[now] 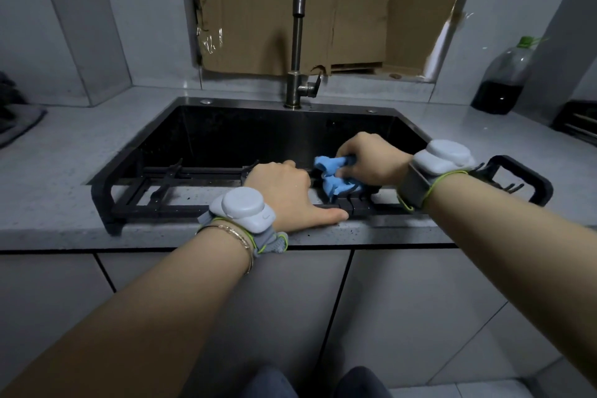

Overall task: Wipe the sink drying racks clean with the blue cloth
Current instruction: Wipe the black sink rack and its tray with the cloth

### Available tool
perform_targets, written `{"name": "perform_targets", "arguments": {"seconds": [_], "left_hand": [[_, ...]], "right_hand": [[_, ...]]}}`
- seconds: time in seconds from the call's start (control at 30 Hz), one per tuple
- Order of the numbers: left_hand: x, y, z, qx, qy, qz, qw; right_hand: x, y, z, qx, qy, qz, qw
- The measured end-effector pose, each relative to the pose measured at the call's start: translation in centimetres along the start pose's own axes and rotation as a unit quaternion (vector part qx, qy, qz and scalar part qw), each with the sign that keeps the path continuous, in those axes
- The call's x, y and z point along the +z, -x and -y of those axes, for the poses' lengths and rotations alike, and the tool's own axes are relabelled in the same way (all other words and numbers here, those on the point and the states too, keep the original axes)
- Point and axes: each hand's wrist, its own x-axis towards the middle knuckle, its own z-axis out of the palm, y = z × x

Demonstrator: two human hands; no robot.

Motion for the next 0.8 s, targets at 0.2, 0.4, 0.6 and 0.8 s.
{"name": "perform_targets", "arguments": {"seconds": [0.2, 0.4, 0.6, 0.8], "left_hand": [[0.0, 0.1, -0.1, -0.006, 0.007, 0.006, 1.000], [0.2, 0.1, -0.2, -0.001, 0.006, -0.005, 1.000], [0.3, 0.1, -0.2, 0.014, 0.011, -0.018, 1.000], [0.0, 0.2, -0.1, 0.002, 0.013, 0.003, 1.000]], "right_hand": [[-0.7, -0.5, -0.5, -0.019, 0.083, 0.008, 0.996], [-1.5, -0.7, 0.4, 0.002, 0.135, 0.061, 0.989], [-0.4, -2.1, 2.1, -0.038, 0.163, 0.073, 0.983], [-0.1, -1.7, 1.1, -0.051, 0.113, 0.049, 0.991]]}}
